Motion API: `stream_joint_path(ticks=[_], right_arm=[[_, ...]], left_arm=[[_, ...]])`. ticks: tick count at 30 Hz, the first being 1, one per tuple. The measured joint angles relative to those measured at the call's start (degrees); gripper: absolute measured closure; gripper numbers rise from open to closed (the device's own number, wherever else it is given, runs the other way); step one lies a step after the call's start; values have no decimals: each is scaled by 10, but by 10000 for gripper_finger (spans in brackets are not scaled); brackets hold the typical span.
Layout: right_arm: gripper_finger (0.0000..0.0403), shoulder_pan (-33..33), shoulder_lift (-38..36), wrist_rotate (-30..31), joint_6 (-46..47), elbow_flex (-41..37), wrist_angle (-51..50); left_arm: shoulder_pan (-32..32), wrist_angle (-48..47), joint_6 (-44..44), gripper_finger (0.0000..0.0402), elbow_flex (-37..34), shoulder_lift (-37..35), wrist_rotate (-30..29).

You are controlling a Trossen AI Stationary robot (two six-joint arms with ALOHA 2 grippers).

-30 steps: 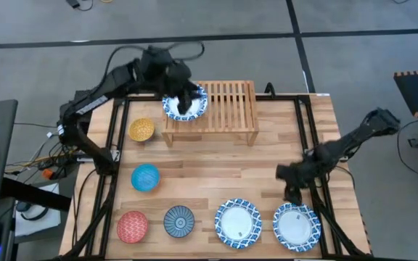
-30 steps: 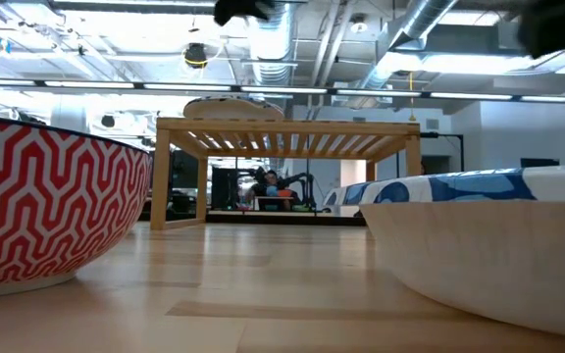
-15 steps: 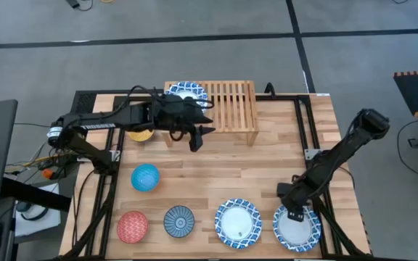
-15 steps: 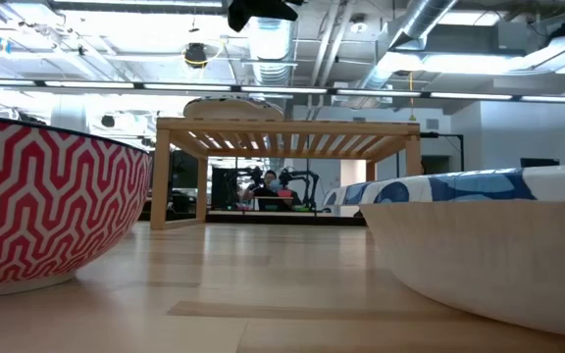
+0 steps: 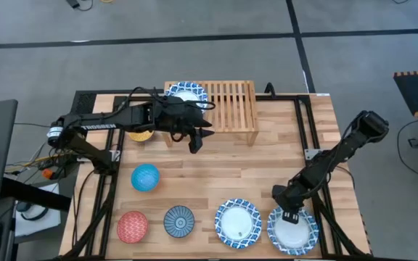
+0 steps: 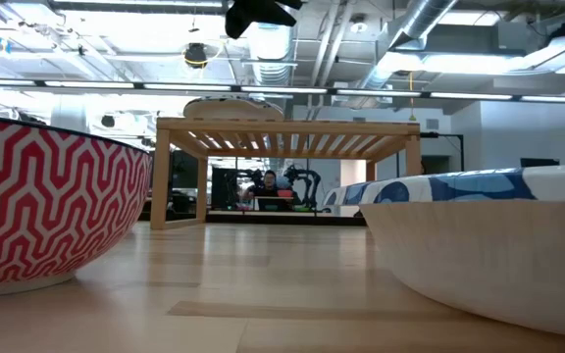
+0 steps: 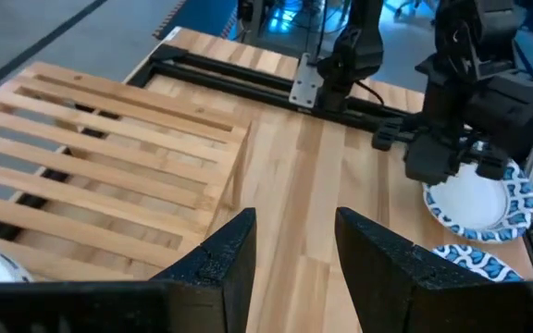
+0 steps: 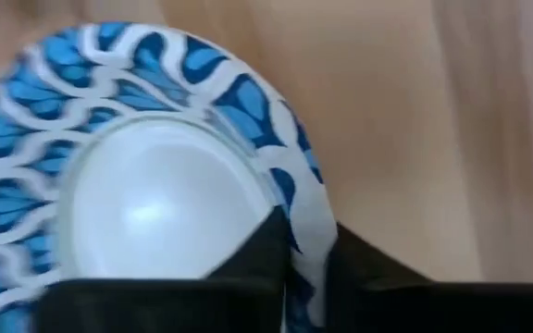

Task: Place and stack bowls onto a shelf
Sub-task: Stack the white patterned bowl on top of the other white patterned bowl on the shelf

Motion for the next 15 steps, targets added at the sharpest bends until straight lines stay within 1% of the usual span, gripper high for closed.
stream_joint_path(ticks=[1, 3, 8, 11, 14, 15], right_arm=[[377, -5, -2, -2, -4, 0, 0], [383, -15, -11, -4, -5, 0, -8], [355, -53, -61, 1, 9, 0, -60], [357, -83, -105, 29, 14, 7, -103], [372, -123, -150, 76, 15, 23, -127], [376, -140, -164, 93, 15, 28, -131]], left_arm=[[0, -1, -5, 269, 0, 0, -2], [0, -2, -13, 269, 0, 0, -2], [-1, -5, -21, 268, 0, 0, 4], [-2, 1, -19, 262, 1, 10, 23], [-7, 5, -10, 246, 0, 36, 57], [-10, 20, -11, 239, 0, 47, 70]])
